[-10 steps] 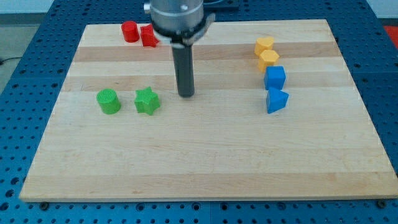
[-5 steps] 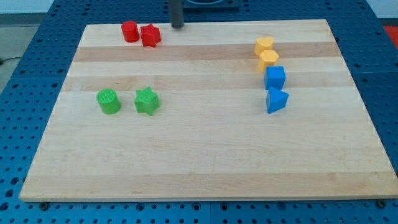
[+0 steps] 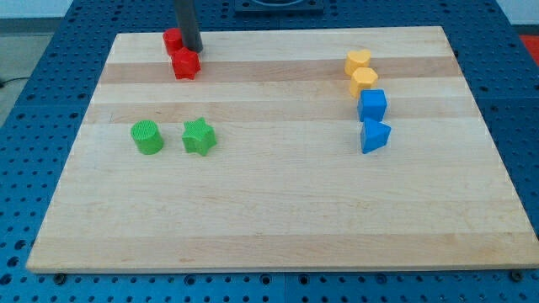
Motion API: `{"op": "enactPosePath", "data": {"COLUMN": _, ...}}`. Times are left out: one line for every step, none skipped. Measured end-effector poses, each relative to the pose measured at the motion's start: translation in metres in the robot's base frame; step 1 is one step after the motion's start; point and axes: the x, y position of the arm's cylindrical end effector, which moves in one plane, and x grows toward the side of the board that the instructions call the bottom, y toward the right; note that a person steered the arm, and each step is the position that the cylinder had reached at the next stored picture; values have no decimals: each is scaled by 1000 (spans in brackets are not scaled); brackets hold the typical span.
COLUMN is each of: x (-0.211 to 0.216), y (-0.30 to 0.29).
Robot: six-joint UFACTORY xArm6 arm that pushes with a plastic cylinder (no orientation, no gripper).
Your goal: Separate the red star from the red circle
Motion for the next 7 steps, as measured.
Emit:
{"op": "enactPosePath", "data": {"x": 0, "y": -11}}
{"op": "enactPosePath", "data": {"x": 17, "y": -5}}
{"op": "enactPosePath", "data": {"x": 39, "y": -2}}
{"op": "enactPosePath", "data": {"x": 60, "y": -2}}
{"op": "enactPosePath", "data": {"x": 79, "y": 16}}
{"op": "enactPosePath", "data": {"x": 97, "y": 44}}
{"op": "enactPosePath", "data": {"x": 114, "y": 81}}
